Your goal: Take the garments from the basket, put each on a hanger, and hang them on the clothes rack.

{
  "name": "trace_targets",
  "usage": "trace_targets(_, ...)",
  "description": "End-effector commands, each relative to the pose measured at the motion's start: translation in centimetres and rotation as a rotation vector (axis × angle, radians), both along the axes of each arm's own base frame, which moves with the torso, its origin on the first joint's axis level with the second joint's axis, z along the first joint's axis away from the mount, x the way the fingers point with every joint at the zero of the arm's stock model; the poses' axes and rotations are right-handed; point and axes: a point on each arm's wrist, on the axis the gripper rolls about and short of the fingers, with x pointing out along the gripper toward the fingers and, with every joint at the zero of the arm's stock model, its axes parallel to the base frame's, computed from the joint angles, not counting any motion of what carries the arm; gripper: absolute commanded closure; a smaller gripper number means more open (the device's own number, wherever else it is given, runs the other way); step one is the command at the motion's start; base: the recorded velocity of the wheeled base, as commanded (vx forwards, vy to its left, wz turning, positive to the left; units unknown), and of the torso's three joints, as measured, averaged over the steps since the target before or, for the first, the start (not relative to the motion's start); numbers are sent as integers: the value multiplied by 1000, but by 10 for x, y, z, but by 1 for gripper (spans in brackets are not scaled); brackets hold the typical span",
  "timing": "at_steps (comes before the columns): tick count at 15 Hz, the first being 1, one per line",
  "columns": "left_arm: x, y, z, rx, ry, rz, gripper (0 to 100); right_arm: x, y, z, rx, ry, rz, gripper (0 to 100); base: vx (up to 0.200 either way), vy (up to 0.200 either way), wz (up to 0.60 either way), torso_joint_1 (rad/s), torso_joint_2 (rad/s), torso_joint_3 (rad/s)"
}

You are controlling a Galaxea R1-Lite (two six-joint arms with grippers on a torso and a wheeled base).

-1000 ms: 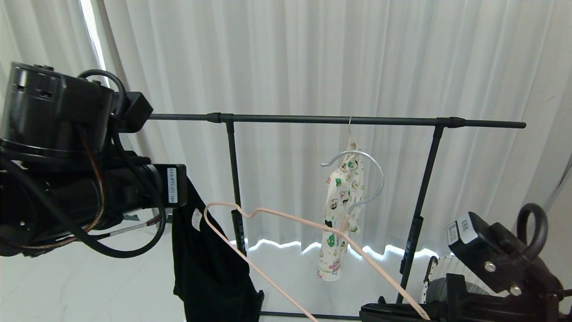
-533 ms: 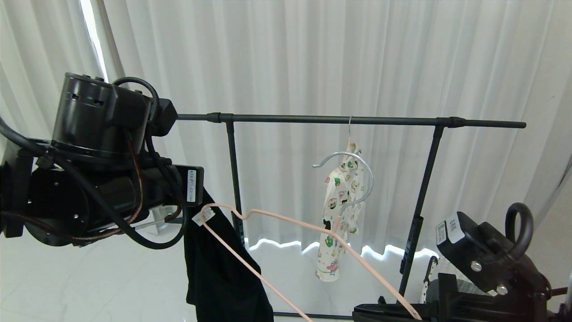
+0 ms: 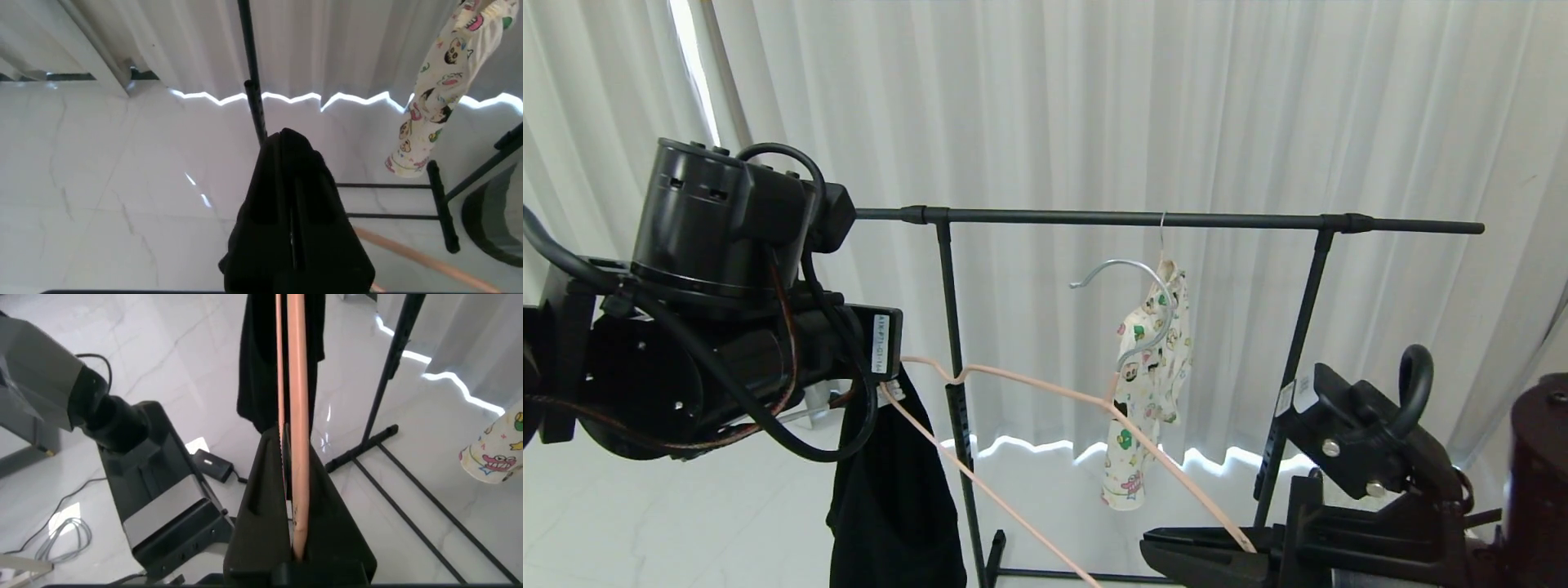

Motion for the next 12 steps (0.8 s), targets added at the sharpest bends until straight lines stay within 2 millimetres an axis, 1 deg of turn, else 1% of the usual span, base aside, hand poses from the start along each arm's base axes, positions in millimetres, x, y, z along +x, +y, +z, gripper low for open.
trace_targets(1,-2,-2,0,2,-2,-6,100,4,4,-3,-13,7,-7,100,0,0,0,0,0,0)
trace_targets(7,-5,-7,1,0,-6,-28,100,8,15,4,7,-1,-5,100,0,0,0,0,0,0)
trace_targets(10,-5,-8,5,-8,-18,-33,100,6,16,0,-10,7,13,100,0,0,0,0,0,0)
trace_targets(12,-5,-8,5,-8,-19,-33,100,4,13,-7,-34,19,12,100,0,0,0,0,0,0)
